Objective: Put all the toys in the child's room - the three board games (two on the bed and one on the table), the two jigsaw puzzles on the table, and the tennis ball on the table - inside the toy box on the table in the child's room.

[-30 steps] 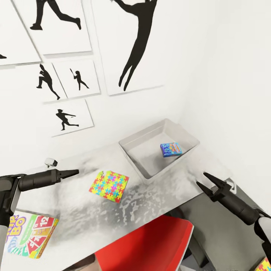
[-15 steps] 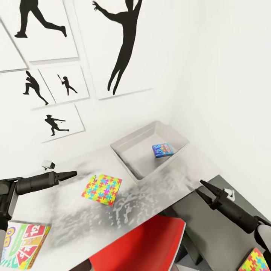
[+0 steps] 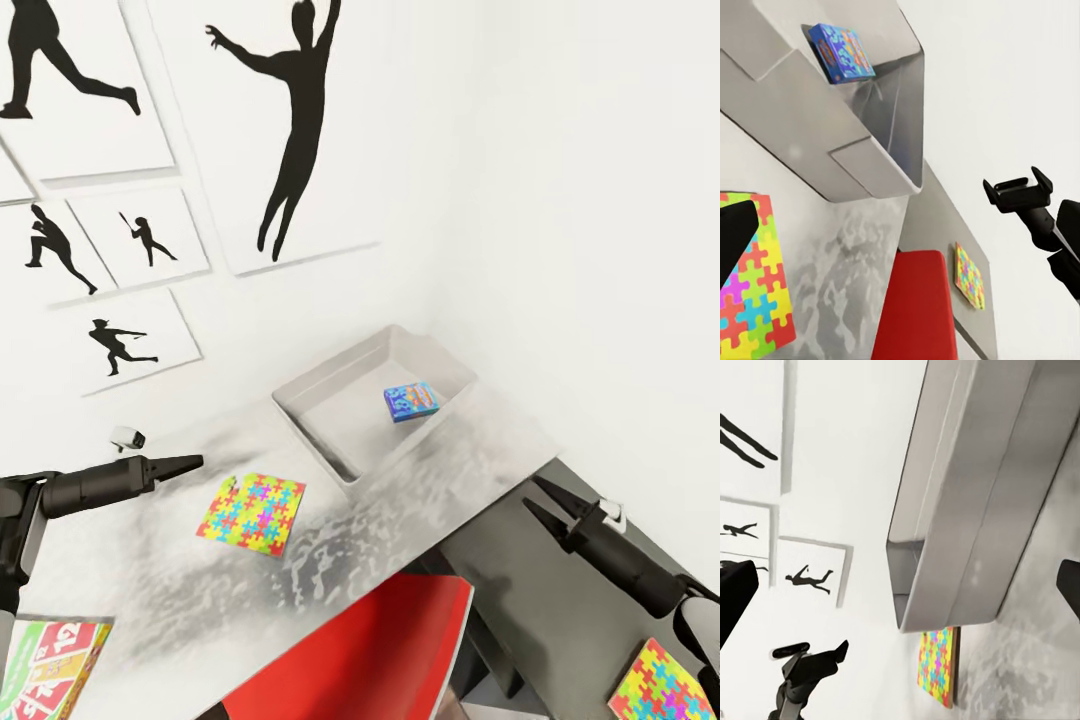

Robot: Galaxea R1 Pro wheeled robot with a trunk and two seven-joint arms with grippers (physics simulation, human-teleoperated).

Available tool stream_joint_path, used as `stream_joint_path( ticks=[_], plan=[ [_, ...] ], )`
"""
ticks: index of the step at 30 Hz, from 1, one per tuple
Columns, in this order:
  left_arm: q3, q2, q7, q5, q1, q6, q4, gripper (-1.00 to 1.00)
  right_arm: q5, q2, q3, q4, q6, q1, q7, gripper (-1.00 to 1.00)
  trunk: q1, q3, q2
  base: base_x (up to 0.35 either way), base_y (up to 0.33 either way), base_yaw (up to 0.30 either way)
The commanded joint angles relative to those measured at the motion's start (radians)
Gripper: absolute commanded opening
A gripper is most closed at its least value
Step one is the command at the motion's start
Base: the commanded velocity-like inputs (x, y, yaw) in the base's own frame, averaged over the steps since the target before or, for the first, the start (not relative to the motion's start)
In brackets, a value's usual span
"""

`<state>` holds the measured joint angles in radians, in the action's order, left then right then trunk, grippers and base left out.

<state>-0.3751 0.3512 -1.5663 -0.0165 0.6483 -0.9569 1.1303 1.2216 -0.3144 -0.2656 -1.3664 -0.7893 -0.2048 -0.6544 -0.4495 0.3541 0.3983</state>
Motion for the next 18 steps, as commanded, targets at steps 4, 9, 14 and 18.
stream_joint_path(
  ticks=[4,9,14,18],
  plan=[
    [0.0,-0.001,-0.004,-0.002,0.001,-0.005,0.0,1.0,0.002,0.0,-0.001,0.0,-0.003,-0.001,-0.001,1.0,-0.001,0.001,0.002,0.0,0.0,-0.023],
    [-0.001,-0.002,-0.004,-0.002,0.001,0.001,0.0,1.0,0.002,0.0,-0.001,0.0,-0.001,-0.001,-0.001,1.0,-0.001,0.0,0.002,-0.023,0.0,-0.006],
    [0.0,-0.004,-0.004,-0.002,0.001,0.002,0.001,1.0,0.001,0.0,0.0,0.0,-0.001,-0.001,-0.001,1.0,-0.001,0.0,0.002,-0.174,0.0,-0.001],
    [-0.001,-0.004,-0.004,-0.002,0.001,0.003,0.001,1.0,0.001,0.0,0.0,0.0,-0.001,-0.001,-0.001,1.0,-0.001,0.0,0.002,-0.109,0.0,0.0]
  ],
)
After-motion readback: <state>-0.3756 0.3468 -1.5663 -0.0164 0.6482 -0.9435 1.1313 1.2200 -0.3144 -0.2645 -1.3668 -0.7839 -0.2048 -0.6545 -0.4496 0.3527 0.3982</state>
